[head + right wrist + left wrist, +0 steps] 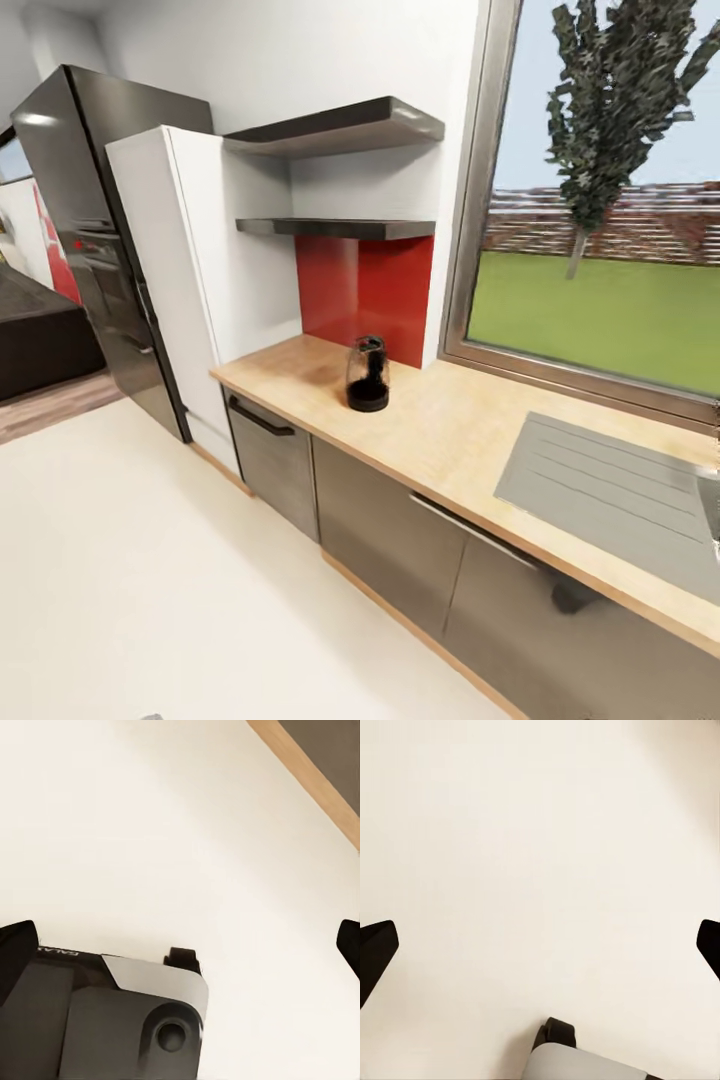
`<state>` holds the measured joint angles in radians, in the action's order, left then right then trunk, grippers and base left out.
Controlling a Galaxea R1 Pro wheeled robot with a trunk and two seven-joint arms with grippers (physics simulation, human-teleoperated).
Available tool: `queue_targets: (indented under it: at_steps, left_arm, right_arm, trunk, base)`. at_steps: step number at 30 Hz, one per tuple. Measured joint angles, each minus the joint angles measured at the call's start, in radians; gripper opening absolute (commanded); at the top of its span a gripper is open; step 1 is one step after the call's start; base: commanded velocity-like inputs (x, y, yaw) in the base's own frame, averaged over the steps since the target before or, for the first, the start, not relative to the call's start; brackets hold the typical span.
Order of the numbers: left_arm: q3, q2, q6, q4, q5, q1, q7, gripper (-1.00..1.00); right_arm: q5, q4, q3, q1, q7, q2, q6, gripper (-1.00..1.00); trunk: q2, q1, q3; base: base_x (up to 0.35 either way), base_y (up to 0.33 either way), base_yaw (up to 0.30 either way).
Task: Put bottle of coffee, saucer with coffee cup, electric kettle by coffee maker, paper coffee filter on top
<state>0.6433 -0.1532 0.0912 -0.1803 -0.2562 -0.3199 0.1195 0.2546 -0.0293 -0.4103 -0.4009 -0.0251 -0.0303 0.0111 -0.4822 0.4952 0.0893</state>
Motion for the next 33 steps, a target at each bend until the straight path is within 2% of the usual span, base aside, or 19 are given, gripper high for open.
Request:
queue_targets:
  at_steps: [13, 33]
  left_arm:
    - [0.0, 0.0, 0.0, 0.0, 0.0, 0.0, -0.001, 1.0]
    - [0.0, 0.0, 0.0, 0.0, 0.0, 0.0, -0.001, 1.0]
  right_arm:
    - [0.0, 0.0, 0.0, 0.0, 0.0, 0.0, 0.0, 1.0]
    - [0.0, 0.0, -0.002, 0.0, -0.001, -0.002, 0.0, 1.0]
  trunk:
    - [0.0, 0.0, 0.0]
    - [0.0, 0.0, 0.0]
  base:
    - [0.166, 0.303, -0.247]
    - [0.115, 0.324, -0.013]
